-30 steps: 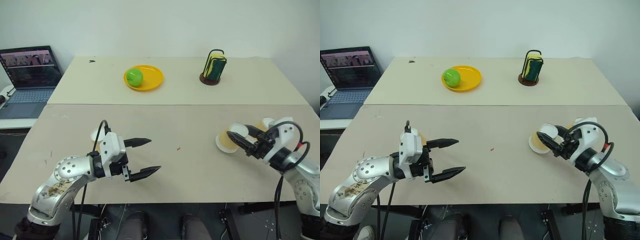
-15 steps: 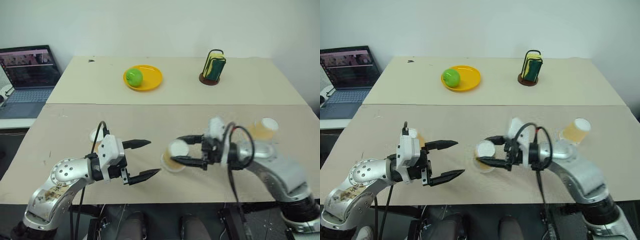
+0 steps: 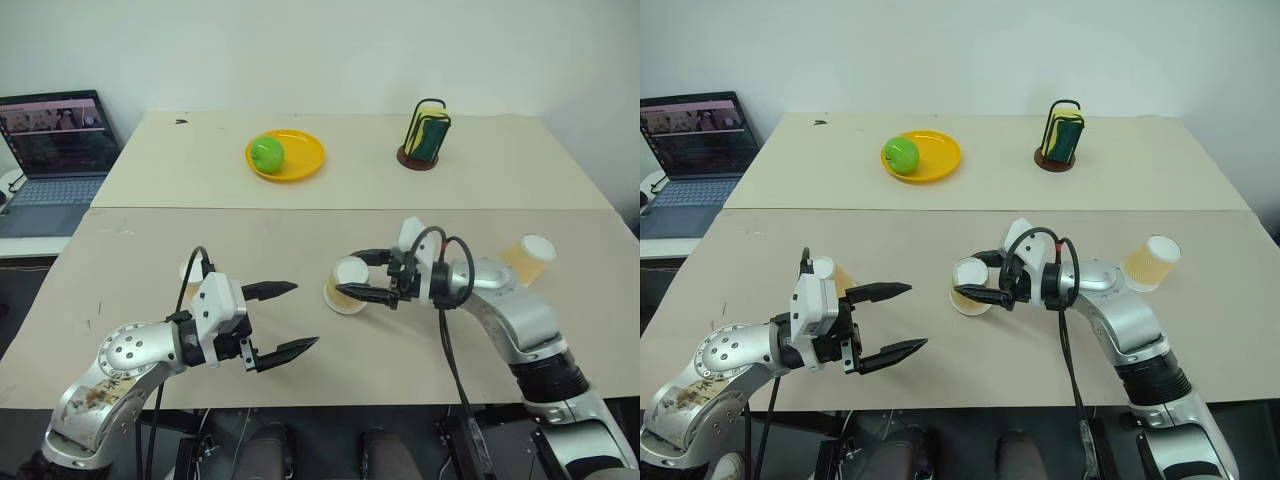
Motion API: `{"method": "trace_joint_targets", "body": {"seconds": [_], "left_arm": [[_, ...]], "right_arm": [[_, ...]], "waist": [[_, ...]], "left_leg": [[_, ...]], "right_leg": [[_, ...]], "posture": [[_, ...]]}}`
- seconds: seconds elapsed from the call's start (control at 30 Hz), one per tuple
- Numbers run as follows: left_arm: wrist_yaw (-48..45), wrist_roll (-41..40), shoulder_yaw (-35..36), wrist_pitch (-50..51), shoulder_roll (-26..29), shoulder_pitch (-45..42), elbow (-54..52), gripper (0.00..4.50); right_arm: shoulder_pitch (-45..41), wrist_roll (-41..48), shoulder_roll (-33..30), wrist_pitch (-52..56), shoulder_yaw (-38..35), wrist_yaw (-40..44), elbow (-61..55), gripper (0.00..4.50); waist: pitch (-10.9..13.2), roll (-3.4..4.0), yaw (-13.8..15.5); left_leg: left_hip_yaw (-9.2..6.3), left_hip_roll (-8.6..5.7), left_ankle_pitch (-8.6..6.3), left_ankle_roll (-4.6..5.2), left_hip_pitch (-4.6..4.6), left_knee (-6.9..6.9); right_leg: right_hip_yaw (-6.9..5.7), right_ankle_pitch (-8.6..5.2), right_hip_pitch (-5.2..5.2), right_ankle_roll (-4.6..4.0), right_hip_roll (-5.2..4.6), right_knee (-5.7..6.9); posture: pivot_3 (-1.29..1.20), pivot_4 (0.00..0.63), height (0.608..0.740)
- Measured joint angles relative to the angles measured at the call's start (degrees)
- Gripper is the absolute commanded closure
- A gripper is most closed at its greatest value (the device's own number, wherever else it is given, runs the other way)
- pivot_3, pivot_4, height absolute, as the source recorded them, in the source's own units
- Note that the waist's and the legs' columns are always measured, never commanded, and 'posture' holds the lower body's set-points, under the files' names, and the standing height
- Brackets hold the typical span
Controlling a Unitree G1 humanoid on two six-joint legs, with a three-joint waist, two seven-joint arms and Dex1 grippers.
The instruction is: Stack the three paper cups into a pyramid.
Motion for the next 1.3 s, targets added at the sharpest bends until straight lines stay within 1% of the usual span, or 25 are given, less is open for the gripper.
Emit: {"method": "trace_joint_targets", "body": {"seconds": [0.13,0.37,0.43,0.47,0.5,0.53,0.93,1.1,1.3], "left_arm": [[0.5,-0.1,0.1,0.7,0.1,0.0,-0.2,0.00],[1.1,-0.3,0.1,1.1,0.1,0.0,-0.9,0.00],[1.2,-0.6,0.1,1.1,0.1,0.0,-1.0,0.00],[1.2,-0.7,0.1,1.1,0.1,0.0,-1.0,0.00],[1.3,-0.7,0.1,1.1,0.1,0.0,-1.0,0.00],[1.4,-0.8,0.1,1.1,0.1,0.0,-1.0,0.00],[2.1,-1.7,0.1,1.8,0.1,-0.4,-1.0,0.00],[2.2,-1.8,0.0,2.1,0.0,-0.7,-1.0,0.00],[2.2,-1.8,0.0,2.1,0.0,-0.8,-1.0,0.00]], "right_arm": [[-0.2,-1.7,2.0,-1.2,1.1,0.2,2.8,1.71],[-0.7,-2.5,2.8,-1.9,1.0,1.2,4.6,1.71],[-0.7,-2.7,2.9,-2.1,1.0,1.3,4.6,0.73],[-0.7,-2.8,2.9,-2.1,1.0,1.3,4.7,0.51],[-0.7,-2.9,2.9,-2.1,1.1,1.3,4.9,0.19],[-0.7,-3.3,3.0,-2.1,1.1,1.3,5.3,0.04],[-0.7,-3.8,3.5,-2.0,0.8,1.3,5.3,0.04],[1.1,-2.4,1.0,-0.4,-1.1,2.2,1.0,0.04],[7.6,-0.9,-3.4,1.7,-2.4,3.2,-3.9,0.04]], "waist": [[0.0,0.00,0.0],[0.0,0.00,-0.2],[0.0,0.00,-0.3],[0.0,0.00,-0.3],[0.0,0.00,-0.3],[0.0,0.00,-0.4],[0.0,0.00,-0.5],[0.0,0.00,-0.5],[0.0,0.00,-0.5]], "left_leg": [[0.00,-0.01,0.00,0.00,0.00,0.00],[-0.01,0.00,0.00,-0.01,0.00,-0.01],[-0.01,0.00,-0.01,-0.02,0.00,-0.01],[-0.01,0.00,-0.01,-0.02,0.00,-0.01],[-0.02,-0.01,-0.01,-0.02,0.00,-0.02],[-0.02,-0.01,-0.01,-0.02,0.00,-0.02],[-0.03,-0.03,-0.01,-0.03,0.00,-0.09],[-0.04,-0.03,-0.01,-0.03,-0.01,-0.10],[-0.08,-0.03,-0.01,-0.03,-0.01,-0.11]], "right_leg": [[-0.01,0.00,-0.01,0.00,-0.01,0.00],[-0.01,0.01,-0.01,-0.01,-0.04,0.00],[-0.01,0.01,-0.01,-0.02,-0.06,0.00],[-0.02,0.01,-0.01,-0.02,-0.08,0.00],[-0.02,0.01,-0.02,-0.02,-0.08,0.00],[-0.02,0.01,-0.02,-0.02,-0.10,0.00],[-0.05,0.01,-0.06,-0.03,-0.43,-0.01],[-0.06,0.01,-0.05,-0.03,-0.51,-0.03],[-0.09,-0.01,-0.02,-0.06,-0.60,-0.04]], "posture": [[0.00,0.150,0.735],[0.00,0.150,0.735],[0.00,0.150,0.735],[0.00,0.150,0.735],[0.00,0.150,0.735],[0.00,0.150,0.735],[0.00,0.150,0.735],[0.00,0.150,0.735],[0.00,0.150,0.735]]}}
